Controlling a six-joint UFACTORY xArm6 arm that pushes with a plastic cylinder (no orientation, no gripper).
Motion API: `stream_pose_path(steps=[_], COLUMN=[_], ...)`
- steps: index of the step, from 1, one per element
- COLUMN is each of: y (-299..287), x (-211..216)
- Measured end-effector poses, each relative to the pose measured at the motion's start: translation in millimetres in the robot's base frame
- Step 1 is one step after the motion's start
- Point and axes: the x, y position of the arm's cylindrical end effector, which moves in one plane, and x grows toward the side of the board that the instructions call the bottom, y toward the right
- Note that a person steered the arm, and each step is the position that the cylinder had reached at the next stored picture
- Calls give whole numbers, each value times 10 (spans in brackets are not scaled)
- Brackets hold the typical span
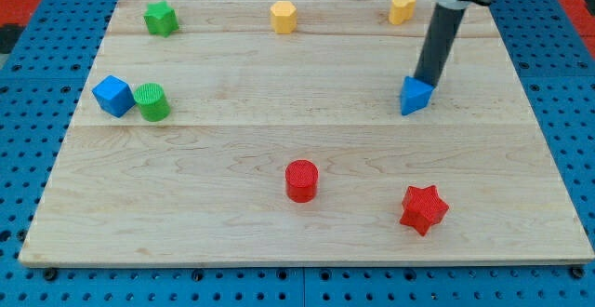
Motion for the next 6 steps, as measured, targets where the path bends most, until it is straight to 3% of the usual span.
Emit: stream_pose_path(steps=[1, 3, 4, 6], y=[-51, -1832, -2160, -2170], x=[-176, -498, -499, -499])
